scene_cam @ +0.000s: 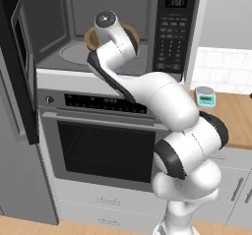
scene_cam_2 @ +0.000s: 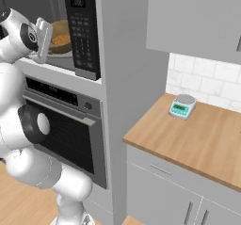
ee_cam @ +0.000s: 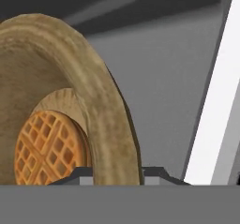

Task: Open the microwave, place the bowl with waffle inside the microwave, then close the microwave door and turn it on.

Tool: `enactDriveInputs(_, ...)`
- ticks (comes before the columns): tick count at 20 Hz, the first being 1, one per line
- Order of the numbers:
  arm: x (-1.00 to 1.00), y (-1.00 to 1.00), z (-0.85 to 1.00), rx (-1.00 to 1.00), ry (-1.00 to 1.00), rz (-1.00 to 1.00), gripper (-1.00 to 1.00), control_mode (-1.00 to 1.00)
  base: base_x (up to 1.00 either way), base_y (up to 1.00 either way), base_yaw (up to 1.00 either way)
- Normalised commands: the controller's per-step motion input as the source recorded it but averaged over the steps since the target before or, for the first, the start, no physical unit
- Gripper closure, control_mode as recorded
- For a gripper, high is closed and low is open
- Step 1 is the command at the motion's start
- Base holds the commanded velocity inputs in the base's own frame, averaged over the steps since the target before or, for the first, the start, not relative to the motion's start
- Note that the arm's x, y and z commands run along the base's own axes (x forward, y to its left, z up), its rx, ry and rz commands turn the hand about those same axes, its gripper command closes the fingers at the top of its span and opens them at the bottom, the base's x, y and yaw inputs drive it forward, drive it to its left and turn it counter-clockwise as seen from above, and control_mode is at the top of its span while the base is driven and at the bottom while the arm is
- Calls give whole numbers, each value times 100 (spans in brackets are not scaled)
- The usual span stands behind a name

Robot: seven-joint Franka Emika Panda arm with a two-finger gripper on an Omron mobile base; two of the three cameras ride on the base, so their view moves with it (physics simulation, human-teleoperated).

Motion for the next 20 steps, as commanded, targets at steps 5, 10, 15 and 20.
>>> enactDriveInputs(5,72,9,-13,0,11,-4,100,-100,0,0,0)
enactDriveInputs(10,69,21,-10,0,5,-1,100,-100,0,0,0)
enactDriveInputs(15,27,35,-10,-1,-3,-1,-100,-100,0,0,0)
enactDriveInputs(20,-5,24,-34,-1,-22,0,-100,-100,0,0,0)
